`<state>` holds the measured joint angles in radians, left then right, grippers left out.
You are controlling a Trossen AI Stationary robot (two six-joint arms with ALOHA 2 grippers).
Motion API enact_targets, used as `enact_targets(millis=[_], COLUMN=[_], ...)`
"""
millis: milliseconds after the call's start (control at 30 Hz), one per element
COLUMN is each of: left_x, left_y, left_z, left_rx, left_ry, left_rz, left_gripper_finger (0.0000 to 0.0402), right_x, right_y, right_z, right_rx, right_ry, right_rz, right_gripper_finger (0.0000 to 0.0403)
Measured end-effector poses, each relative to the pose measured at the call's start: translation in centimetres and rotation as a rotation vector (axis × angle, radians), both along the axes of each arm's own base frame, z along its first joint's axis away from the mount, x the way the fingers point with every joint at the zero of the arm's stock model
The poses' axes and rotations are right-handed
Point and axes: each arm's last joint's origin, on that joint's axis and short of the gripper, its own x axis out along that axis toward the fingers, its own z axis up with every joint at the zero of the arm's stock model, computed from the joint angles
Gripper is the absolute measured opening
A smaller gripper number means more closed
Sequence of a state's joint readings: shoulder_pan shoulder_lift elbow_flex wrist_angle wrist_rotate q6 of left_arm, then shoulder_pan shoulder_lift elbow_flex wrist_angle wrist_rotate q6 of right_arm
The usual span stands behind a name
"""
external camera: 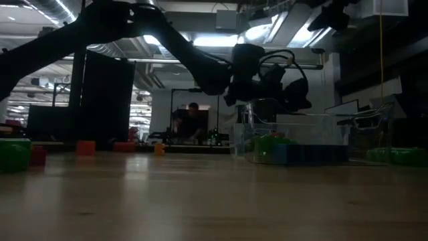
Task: Sort blocks by size
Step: Put the small red 4 stud game piece into the right transparent bin
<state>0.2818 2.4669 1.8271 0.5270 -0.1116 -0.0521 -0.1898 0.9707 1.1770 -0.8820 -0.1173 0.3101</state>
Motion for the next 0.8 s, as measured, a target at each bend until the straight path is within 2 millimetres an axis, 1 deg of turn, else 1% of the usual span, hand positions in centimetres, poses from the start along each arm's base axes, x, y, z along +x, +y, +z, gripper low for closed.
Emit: enact_targets(millis=[33, 100, 200, 267, 367, 467, 500, 567, 667, 800], left_x=[0.0, -0.1, -0.6, -1.3, -2.9, -5.4, -6.4, -8.5, -11.7, -15.8], left_y=[-0.1, -0.2, -0.7, -1.2, -1.8, -2.7, -3.0, -3.8, -5.1, -7.7], left_z=[0.2, 1.3, 4.1, 6.2, 8.9, 11.8, 13.0, 14.6, 15.9, 16.6], left_rx=[0.002, 0.006, 0.008, 0.016, 0.010, -0.026, -0.042, -0.079, -0.148, -0.299], left_ry=[-0.006, -0.019, -0.014, 0.038, 0.184, 0.336, 0.378, 0.482, 0.679, 0.939], left_rz=[-0.001, -0.004, -0.010, -0.018, -0.031, -0.041, -0.042, -0.046, -0.055, -0.034], left_gripper_finger=[0.0230, 0.0232, 0.0232, 0.0233, 0.0233, 0.0233, 0.0233, 0.0233, 0.0233, 0.0233], right_x=[-0.1, -0.3, -0.7, -0.9, -1.0, -1.1, -1.1, -1.1, -1.1, -1.2], right_y=[0.0, -0.1, -0.2, -0.3, -0.4, -0.4, -0.4, -0.4, -0.4, -0.4], right_z=[-0.1, -0.4, -0.8, -0.9, -1.1, -1.1, -1.1, -1.1, -1.1, -1.2], right_rx=[-0.005, -0.022, -0.061, -0.088, -0.108, -0.109, -0.108, -0.109, -0.111, -0.111], right_ry=[0.016, 0.051, 0.113, 0.145, 0.171, 0.178, 0.178, 0.179, 0.181, 0.189], right_rz=[-0.010, -0.038, -0.092, -0.125, -0.148, -0.149, -0.149, -0.148, -0.147, -0.145], right_gripper_finger=[0.0280, 0.0280, 0.0280, 0.0280, 0.0280, 0.0280, 0.0280, 0.0280, 0.0280, 0.0280])
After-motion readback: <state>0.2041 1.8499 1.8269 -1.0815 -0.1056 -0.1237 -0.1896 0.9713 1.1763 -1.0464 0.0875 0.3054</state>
